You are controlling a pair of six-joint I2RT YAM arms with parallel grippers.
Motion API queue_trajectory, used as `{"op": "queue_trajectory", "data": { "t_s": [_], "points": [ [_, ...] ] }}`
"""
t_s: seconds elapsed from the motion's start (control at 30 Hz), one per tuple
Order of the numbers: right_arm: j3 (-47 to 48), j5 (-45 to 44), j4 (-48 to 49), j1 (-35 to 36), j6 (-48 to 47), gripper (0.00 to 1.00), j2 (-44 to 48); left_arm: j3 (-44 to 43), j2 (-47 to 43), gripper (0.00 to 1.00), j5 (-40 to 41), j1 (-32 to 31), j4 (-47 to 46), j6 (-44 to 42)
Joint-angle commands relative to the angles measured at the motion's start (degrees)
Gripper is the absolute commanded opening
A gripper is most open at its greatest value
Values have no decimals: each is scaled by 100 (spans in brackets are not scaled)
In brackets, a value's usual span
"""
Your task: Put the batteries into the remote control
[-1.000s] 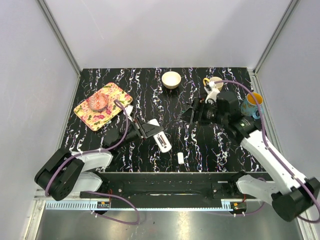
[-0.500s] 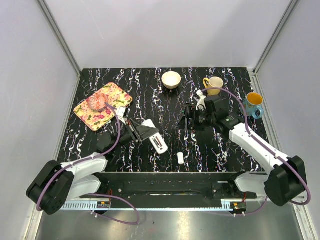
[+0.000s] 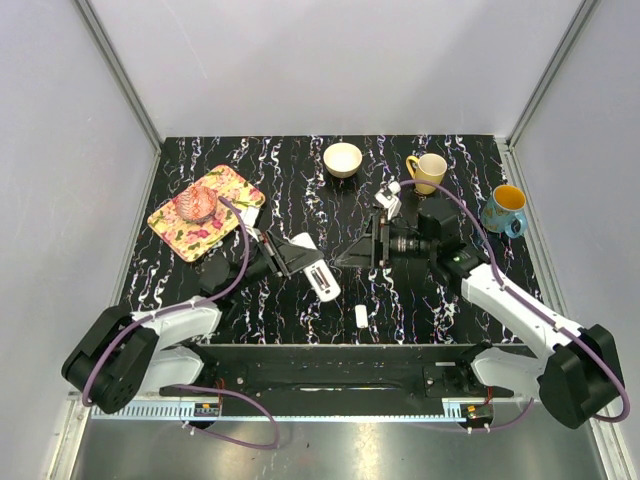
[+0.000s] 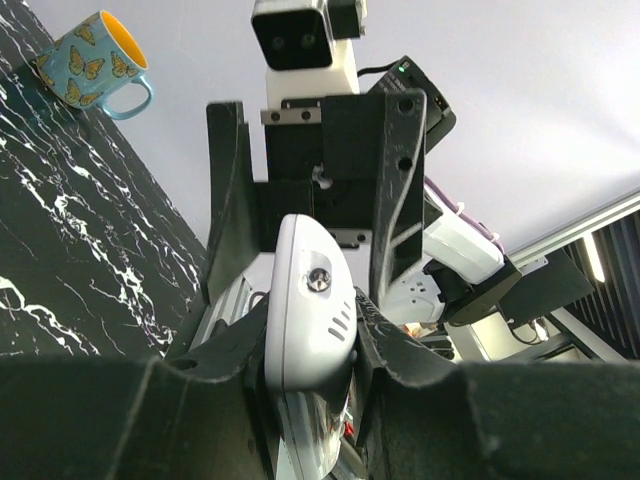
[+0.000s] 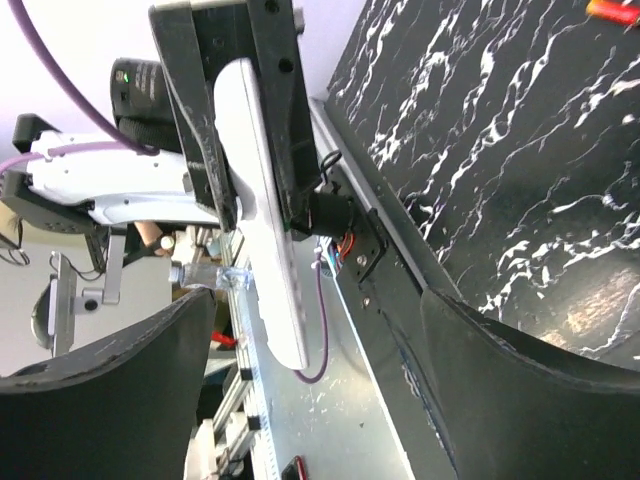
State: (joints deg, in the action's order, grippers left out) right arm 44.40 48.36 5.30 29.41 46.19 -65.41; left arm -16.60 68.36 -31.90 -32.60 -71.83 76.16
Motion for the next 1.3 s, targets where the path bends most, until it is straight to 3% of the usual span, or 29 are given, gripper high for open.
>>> {"op": "queue_trajectory", "data": {
  "t_s": [0.0, 0.83, 1.1, 1.27],
  "points": [
    [323, 166, -389, 372, -497, 88, 134, -370, 116, 0, -88, 26, -542, 22],
    [666, -336, -829, 803, -621, 67, -385, -564, 433, 0, -123, -115, -894, 241],
    [631, -424, -873, 847, -585, 55, -455, -616, 433, 0, -88, -150, -964, 276],
    [596, -450, -882, 856, -559, 55, -464, -660, 406, 0, -79, -150, -973, 268]
  ]
}}
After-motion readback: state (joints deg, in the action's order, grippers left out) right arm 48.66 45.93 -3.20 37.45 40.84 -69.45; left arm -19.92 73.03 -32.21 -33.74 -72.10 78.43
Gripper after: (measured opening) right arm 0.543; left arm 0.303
